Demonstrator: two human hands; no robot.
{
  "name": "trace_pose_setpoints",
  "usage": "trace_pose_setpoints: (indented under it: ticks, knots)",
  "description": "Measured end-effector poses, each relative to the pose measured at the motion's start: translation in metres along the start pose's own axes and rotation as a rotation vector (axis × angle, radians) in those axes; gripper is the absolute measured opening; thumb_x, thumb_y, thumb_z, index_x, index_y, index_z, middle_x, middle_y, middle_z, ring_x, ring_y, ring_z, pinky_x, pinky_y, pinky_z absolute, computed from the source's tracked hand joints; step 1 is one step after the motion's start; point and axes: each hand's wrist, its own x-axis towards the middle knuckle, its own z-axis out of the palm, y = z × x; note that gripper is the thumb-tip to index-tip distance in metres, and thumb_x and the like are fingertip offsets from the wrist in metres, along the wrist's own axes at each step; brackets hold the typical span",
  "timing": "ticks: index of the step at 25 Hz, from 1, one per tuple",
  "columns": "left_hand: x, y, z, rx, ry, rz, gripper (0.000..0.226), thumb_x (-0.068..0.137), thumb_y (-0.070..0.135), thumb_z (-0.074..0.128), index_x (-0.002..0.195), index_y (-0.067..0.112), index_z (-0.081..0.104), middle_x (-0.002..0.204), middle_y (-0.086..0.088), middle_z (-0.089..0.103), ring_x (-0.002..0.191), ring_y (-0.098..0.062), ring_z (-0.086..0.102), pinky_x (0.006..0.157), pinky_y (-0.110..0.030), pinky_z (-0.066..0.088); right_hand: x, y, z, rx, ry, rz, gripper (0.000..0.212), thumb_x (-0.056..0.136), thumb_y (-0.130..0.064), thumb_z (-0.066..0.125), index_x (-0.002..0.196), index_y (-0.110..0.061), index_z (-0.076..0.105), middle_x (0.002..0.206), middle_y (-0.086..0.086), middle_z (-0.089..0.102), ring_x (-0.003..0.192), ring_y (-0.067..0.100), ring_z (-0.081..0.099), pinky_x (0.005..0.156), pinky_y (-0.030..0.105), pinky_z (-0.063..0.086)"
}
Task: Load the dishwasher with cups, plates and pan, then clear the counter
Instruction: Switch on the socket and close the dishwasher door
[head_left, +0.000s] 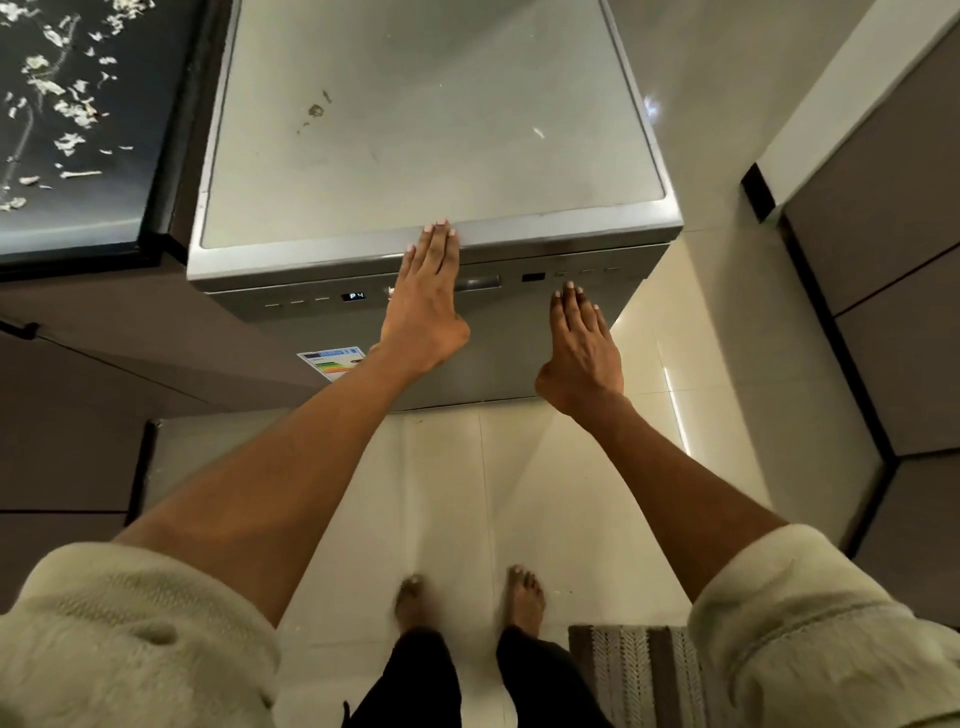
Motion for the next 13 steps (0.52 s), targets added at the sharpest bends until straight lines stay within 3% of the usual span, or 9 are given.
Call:
trace_pose_setpoints:
  ticks: [5, 13]
  knots:
    - [-0.001, 0.000, 0.013, -0.035, 0.096, -0.004, 0.098, 0.069, 0.005, 0.058, 0.157, 0.003, 0.015, 0.166, -0.012, 0.011, 0.154, -0.027, 0.002, 0.125, -0.043, 0.010, 0.005, 0.032, 0.006, 0.045, 0.006, 0.102, 0.099, 0.083, -0.021, 0.060, 0.160, -0.006, 0.000, 0.168, 0.013, -0.005, 0.155, 0.025, -0.006, 0.127, 0.039, 0.005]
    - [0.002, 0.005, 0.024, -0.008, 0.142, -0.035, 0.101, 0.069, 0.007, 0.061, 0.157, 0.002, 0.011, 0.166, -0.012, 0.008, 0.154, -0.026, 0.001, 0.126, -0.041, 0.003, 0.019, 0.058, 0.010, 0.064, 0.023, 0.122, 0.103, 0.080, -0.026, 0.060, 0.160, -0.007, -0.003, 0.168, 0.011, -0.009, 0.155, 0.025, -0.009, 0.127, 0.038, 0.006]
